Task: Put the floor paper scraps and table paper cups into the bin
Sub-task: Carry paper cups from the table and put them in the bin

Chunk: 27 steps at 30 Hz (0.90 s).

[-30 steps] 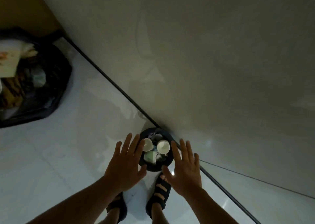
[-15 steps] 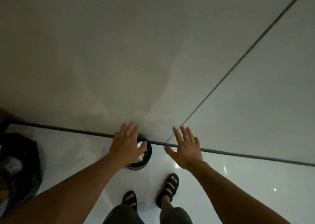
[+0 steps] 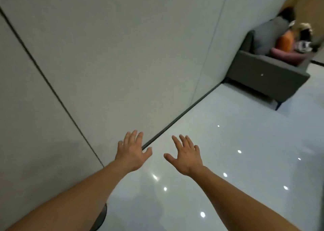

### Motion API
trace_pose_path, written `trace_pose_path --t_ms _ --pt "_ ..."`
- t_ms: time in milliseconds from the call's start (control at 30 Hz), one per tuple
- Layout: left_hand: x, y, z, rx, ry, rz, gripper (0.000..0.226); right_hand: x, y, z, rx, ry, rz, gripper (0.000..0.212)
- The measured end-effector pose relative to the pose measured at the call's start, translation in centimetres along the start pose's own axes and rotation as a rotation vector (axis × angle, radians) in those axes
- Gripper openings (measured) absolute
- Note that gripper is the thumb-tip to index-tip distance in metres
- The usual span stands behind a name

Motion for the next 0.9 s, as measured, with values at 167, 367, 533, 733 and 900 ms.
trace_pose_path --t_ms 167,367,533,733,900 --pt "-19.1 -4.0 -1.1 0.069 -0.274 0.03 0.076 -17.6 2.9 -8.1 -0.05 -0.277 0.075 0.084" --pt "-38.1 -8.6 -3.1 0.146 -0.539 0.038 0.076 -33.4 6.2 -16.5 -0.143 -0.555 0.166 0.084" --pt "-49.8 -11.7 -3.2 0.17 -0.696 0.055 0.076 -42.9 7.4 -20.9 -0.197 -0.746 0.236 0.084" --pt "-60.3 -16.5 0.6 0.232 -0.819 0.091 0.076 -52.8 8.0 -21.1 -0.202 -0.906 0.265 0.083" --pt "-70.1 -19.6 5.3 0.283 -0.899 0.068 0.076 -62.1 10.9 -20.0 -0.216 -1.044 0.244 0.081"
Point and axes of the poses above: each hand's wrist, its own z-axis towards the middle knuckle, its own y-axis out of the back of the hand, x = y × z, the point moved 7 cm from there along z, towards the middle knuckle, and after that the axes turned 4 degrees about -x, right-handed, at the moved point
